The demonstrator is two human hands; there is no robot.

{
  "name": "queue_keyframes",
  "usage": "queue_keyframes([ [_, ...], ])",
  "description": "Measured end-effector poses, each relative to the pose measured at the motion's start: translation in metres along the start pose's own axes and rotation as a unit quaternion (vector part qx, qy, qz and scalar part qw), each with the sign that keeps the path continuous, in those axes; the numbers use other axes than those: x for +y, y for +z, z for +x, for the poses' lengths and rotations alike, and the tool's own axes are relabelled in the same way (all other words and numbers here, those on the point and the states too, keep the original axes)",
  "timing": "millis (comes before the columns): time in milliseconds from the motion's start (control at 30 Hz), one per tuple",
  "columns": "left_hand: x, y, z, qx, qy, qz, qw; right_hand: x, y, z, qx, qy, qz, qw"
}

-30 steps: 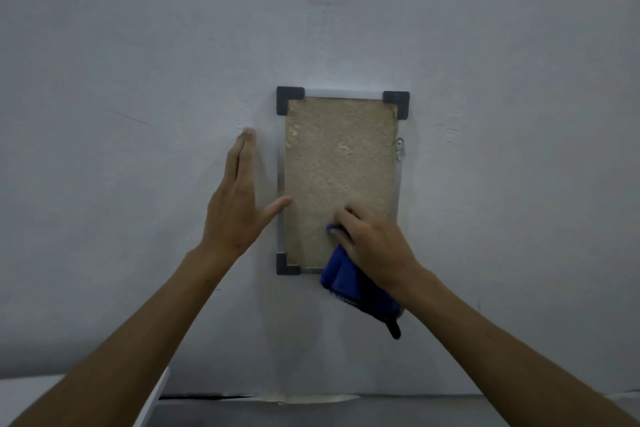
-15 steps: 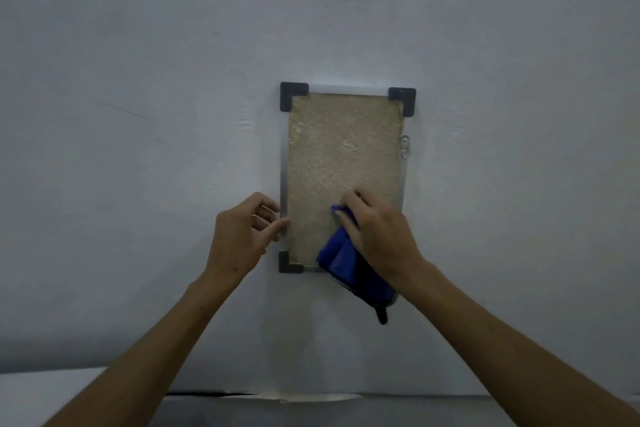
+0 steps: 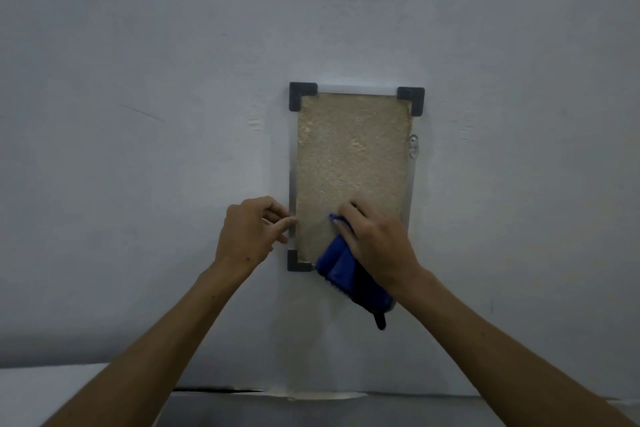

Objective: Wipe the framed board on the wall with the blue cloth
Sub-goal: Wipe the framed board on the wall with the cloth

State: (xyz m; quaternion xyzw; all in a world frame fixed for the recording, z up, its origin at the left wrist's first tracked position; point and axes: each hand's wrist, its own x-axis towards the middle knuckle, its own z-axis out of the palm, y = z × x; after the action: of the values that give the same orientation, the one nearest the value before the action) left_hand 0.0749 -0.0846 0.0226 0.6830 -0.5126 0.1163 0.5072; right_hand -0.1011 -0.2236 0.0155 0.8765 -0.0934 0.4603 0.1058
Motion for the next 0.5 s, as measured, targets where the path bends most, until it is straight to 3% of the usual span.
queue_keyframes([
  [167, 0.005, -0.005, 0.008, -0.022, -0.019, 0.033, 0.999, -0.008, 0.012, -0.022, -0.201, -0.111, -0.013, 0.973],
  [233, 0.006, -0.006, 0.010, -0.036, -0.024, 0.039, 0.998, -0.006, 0.008, -0.013, -0.180, -0.102, -0.019, 0.978],
  [400, 0.007, -0.008, 0.013, -0.051, -0.032, 0.052, 0.997, -0.001, -0.004, 0.014, 0.018, -0.002, 0.002, 1.000],
  [500, 0.007, -0.009, 0.013, -0.054, -0.031, 0.054, 0.997, -0.007, 0.010, -0.007, -0.055, -0.054, -0.003, 0.997],
])
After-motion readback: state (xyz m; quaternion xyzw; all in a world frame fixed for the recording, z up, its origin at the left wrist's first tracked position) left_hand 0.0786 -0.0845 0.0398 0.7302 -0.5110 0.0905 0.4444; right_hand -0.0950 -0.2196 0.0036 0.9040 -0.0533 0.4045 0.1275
